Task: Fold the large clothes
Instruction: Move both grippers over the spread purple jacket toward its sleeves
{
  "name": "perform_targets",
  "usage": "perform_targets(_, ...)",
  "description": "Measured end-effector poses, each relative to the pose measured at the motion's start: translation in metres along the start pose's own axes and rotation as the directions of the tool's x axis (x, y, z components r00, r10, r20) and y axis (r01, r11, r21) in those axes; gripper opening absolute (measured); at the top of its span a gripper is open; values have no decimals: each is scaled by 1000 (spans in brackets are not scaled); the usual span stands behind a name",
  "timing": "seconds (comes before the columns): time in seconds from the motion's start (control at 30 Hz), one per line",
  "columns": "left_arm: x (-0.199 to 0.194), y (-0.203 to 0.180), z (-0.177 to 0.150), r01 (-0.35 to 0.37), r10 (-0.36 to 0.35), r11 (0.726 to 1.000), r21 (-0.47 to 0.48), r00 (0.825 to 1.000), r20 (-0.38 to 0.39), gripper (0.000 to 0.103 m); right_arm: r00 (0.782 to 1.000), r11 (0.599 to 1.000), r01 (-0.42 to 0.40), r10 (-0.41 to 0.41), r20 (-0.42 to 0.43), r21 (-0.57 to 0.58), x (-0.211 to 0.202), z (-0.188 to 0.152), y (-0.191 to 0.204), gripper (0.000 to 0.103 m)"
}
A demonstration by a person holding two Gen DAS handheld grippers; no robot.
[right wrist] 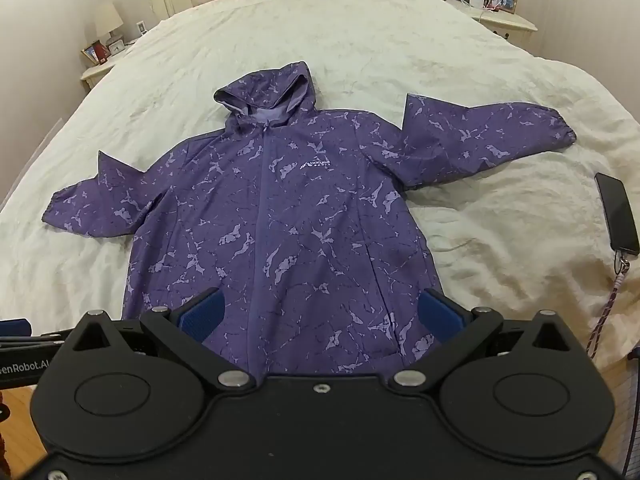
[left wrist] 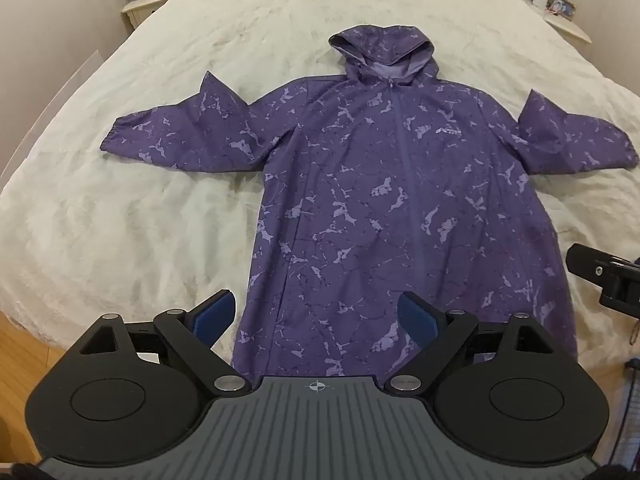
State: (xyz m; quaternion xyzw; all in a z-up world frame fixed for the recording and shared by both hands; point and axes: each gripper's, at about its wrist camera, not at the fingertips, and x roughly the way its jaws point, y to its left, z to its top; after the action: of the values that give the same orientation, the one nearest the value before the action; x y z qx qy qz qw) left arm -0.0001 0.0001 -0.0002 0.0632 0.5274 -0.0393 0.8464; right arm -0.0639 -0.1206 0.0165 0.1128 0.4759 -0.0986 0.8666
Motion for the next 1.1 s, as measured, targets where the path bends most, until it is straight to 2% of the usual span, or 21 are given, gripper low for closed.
perform_targets(0.4,16,-10,7,14,-15,1000,-28,999,-41,89,999,1000,-14,14,-30,-8,22,16,-9,102)
perform_targets(0.6,26,-20,20,42,-49,997,-69,995,-92,89,998,999,-34,33,-62,-20,40,27,-16,102)
perform_targets(0.7,33,-24,26,43,-51,996,-84,994,-99,89,996,999,-44,42,-84,-24,51,32,-20,102)
perform_targets(0.97,47,-42,49,104,-123,983,-148,985,-122,89,987,996,-78,72,-145,-39,82,53,-31,102)
perform_targets(1.1,53,-50,59,106,-131,979,-172,981,-145,89,981,994,-100,90,-172,-48,98,65,-38,102)
